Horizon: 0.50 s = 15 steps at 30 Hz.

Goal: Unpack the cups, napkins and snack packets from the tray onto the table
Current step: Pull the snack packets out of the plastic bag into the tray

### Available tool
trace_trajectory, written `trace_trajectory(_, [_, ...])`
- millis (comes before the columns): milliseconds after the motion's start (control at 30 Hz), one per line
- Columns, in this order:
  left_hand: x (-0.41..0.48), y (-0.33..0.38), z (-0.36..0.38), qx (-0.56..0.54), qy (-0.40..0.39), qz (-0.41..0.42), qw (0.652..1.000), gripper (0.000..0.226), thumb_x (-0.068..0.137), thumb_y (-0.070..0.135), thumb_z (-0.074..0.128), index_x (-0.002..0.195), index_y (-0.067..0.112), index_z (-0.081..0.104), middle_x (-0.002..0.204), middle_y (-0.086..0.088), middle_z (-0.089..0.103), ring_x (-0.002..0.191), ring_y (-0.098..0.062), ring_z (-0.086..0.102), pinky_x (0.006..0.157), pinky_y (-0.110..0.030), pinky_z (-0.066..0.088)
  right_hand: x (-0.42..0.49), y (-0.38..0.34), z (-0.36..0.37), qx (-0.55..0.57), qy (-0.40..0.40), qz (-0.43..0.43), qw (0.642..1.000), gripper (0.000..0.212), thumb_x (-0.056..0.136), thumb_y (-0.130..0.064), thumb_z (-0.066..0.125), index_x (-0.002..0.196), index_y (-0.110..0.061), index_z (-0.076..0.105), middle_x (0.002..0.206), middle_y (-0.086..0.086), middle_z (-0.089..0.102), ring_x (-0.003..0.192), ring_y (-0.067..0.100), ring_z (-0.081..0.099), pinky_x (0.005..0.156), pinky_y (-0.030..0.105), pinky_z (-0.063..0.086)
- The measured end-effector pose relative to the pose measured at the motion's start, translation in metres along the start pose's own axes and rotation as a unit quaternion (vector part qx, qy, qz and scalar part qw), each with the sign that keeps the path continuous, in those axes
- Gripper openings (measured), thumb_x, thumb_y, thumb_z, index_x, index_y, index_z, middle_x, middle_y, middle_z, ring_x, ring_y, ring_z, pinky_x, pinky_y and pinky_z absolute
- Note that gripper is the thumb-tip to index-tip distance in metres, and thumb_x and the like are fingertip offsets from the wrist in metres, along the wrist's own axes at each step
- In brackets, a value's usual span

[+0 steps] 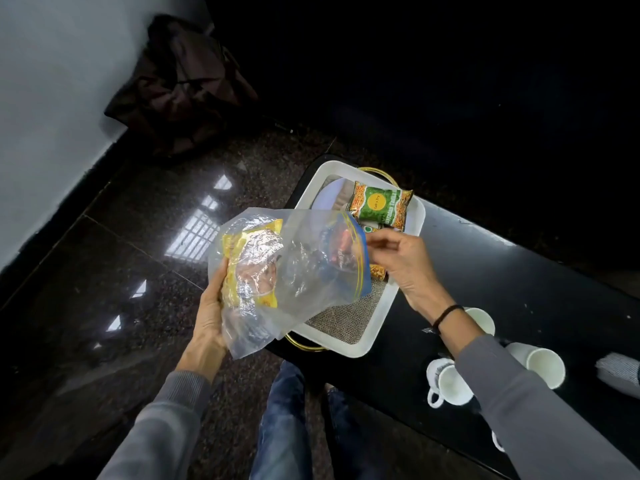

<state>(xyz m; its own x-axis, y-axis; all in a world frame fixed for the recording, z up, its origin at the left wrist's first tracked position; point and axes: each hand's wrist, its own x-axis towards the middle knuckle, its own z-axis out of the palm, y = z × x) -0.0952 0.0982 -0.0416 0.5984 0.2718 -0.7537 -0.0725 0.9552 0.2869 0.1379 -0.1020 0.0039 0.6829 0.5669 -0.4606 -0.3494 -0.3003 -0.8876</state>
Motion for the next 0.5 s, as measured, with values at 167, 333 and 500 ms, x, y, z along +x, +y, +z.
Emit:
trace_trajectory(167, [0.0,-0.002,0.012,0.019,-0.028,-0.047,0.998,0.06,0.088,0.048,0.075,0.134,0.011,0.067,0.131,-0.017,0.069,0.116,-0.037,0.069,0.098,-0.055,0.053,0.003,0.0,0.021,0.066,-0.177,0.115,0.975,0.025,0.079,-0.001,0.081,0.102,-0.009,0.081,0.107,0.007,0.079,0.097,0.021,0.075,0.075,0.027,0.061])
trace_trajectory(333, [0.001,0.005,0.011,0.163,-0.017,-0.003,0.987,0.075,0.078,0.041,0.086,0.139,0.006,0.061,0.135,-0.025,0.061,0.125,-0.045,0.057,0.109,-0.064,0.043,0.007,0.002,0.05,0.162,-0.241,0.277,0.916,0.026,0.104,-0.012,0.048,0.121,-0.004,0.066,0.123,0.023,0.065,0.099,0.029,0.071,0.085,0.046,0.06])
trace_trajectory(500, [-0.002,0.012,0.008,0.326,0.042,0.087,0.941,0.061,0.071,0.057,0.086,0.115,0.016,0.077,0.109,-0.014,0.078,0.098,-0.035,0.074,0.082,-0.045,0.062,-0.016,0.005,0.07,0.218,-0.286,0.249,0.899,0.075,0.087,-0.007,0.077,0.149,0.007,0.037,0.118,0.013,0.072,0.12,0.02,0.067,0.099,0.027,0.052])
